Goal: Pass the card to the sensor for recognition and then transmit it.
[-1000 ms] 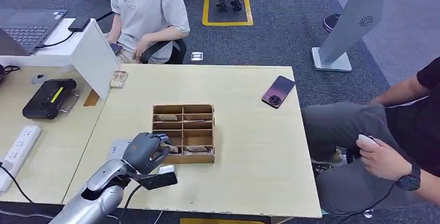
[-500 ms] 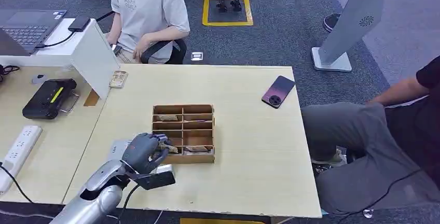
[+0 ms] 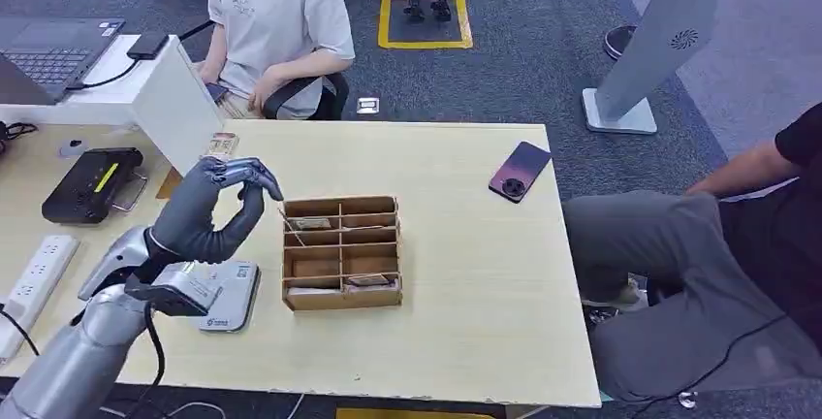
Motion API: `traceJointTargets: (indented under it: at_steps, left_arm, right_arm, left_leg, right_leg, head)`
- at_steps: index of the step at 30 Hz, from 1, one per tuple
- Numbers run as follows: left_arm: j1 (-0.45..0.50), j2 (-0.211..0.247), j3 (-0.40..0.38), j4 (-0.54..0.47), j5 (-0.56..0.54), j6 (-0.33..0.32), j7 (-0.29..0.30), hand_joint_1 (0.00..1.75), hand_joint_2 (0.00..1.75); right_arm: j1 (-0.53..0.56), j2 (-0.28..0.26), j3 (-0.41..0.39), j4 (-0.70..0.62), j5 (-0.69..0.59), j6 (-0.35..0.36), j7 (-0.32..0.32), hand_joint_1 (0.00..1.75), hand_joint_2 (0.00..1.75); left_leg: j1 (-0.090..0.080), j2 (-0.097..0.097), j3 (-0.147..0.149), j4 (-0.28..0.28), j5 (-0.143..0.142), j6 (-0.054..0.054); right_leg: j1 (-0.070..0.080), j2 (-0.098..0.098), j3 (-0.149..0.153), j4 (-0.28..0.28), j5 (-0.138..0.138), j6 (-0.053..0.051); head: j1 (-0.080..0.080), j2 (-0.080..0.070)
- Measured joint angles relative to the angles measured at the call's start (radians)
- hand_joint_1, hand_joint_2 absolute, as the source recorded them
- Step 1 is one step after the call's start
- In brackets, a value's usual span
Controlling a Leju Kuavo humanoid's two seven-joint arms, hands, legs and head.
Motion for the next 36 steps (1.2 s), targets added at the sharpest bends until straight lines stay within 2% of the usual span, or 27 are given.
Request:
traceJointTargets:
  at_steps: [1, 5, 8, 11, 14, 17, 21, 26, 29, 36]
  left_arm:
    - [-0.011, 0.010, 0.012, -0.010, 0.012, 0.000, 0.007, 1.75, 1.75]
    - [-0.074, 0.061, 0.095, -0.023, 0.061, -0.038, 0.039, 1.75, 1.75]
    - [-0.083, 0.073, 0.151, -0.023, 0.104, -0.061, 0.044, 1.75, 1.75]
    - [-0.083, 0.079, 0.185, -0.022, 0.103, -0.056, 0.048, 1.75, 1.75]
    - [-0.084, 0.082, 0.212, -0.012, 0.040, -0.005, 0.097, 1.75, 1.75]
    - [-0.111, 0.089, 0.219, 0.052, -0.112, 0.097, 0.182, 1.75, 1.75]
    - [-0.128, 0.098, 0.224, 0.102, -0.169, 0.141, 0.214, 1.75, 1.75]
    - [-0.207, 0.106, 0.224, 0.263, -0.363, 0.280, 0.320, 1.75, 1.75]
    - [-0.237, 0.108, 0.224, 0.329, -0.395, 0.302, 0.333, 1.75, 1.75]
    - [-0.267, 0.106, 0.223, 0.398, -0.416, 0.306, 0.338, 1.75, 1.75]
  right_arm:
    - [0.000, 0.000, 0.000, 0.000, 0.001, -0.001, -0.003, 0.00, 1.75]
    - [0.000, 0.000, 0.000, 0.000, 0.003, -0.003, -0.011, 0.00, 1.75]
    - [-0.001, 0.000, 0.000, 0.000, 0.005, -0.003, -0.015, 0.00, 1.75]
    - [-0.001, 0.000, 0.001, 0.000, 0.006, -0.005, -0.016, 0.00, 1.75]
    - [-0.001, 0.000, 0.002, 0.000, 0.011, -0.014, -0.013, 0.00, 1.75]
    - [-0.001, 0.000, 0.002, 0.001, 0.013, -0.022, -0.005, 0.00, 1.75]
    - [-0.001, 0.000, 0.002, 0.001, 0.015, -0.023, -0.005, 0.00, 1.75]
    - [-0.002, 0.000, 0.005, 0.003, 0.021, -0.023, -0.005, 0.00, 1.75]
    - [-0.004, -0.001, 0.009, 0.003, 0.021, -0.023, -0.005, 0.00, 1.75]
    - [-0.005, -0.002, 0.009, 0.003, 0.021, -0.020, -0.004, 0.00, 1.75]
  left_leg:
    - [0.000, 0.000, 0.000, 0.000, 0.000, 0.000]
    - [0.000, 0.000, 0.000, 0.000, 0.000, 0.000]
    - [0.000, 0.000, 0.000, 0.000, 0.000, 0.000]
    - [0.000, 0.000, 0.000, 0.000, 0.000, 0.000]
    - [0.000, 0.000, 0.000, 0.000, 0.000, 0.000]
    - [0.000, 0.000, 0.000, 0.000, 0.000, 0.000]
    - [0.000, 0.000, 0.000, 0.000, 0.000, 0.000]
    - [0.000, 0.000, 0.000, 0.000, 0.001, 0.000]
    - [0.000, 0.000, 0.000, 0.000, 0.001, -0.001]
    - [0.000, 0.000, 0.000, 0.000, 0.001, -0.001]
  right_leg:
    - [0.000, 0.000, 0.000, 0.000, 0.000, 0.000]
    - [0.000, 0.000, 0.000, 0.000, 0.000, 0.000]
    - [0.000, 0.000, 0.000, 0.001, 0.000, 0.000]
    - [0.000, 0.000, 0.000, 0.000, 0.000, 0.000]
    - [0.000, 0.000, 0.000, 0.000, 0.000, 0.000]
    - [0.000, 0.000, 0.000, 0.000, 0.000, 0.000]
    - [0.000, 0.000, 0.000, 0.000, 0.000, 0.000]
    - [0.000, 0.000, -0.001, 0.001, 0.000, -0.001]
    - [0.000, 0.000, -0.001, 0.001, 0.001, -0.001]
    - [0.000, 0.000, -0.001, 0.001, 0.001, -0.001]
  head:
    - [0.000, 0.000]
    - [0.000, 0.000]
    - [0.000, 0.000]
    - [0.000, 0.000]
    - [0.000, 0.000]
    - [0.000, 0.000]
    - [-0.002, 0.000]
    - [-0.001, 0.000]
    - [-0.001, 0.000]
    - [-0.001, 0.000]
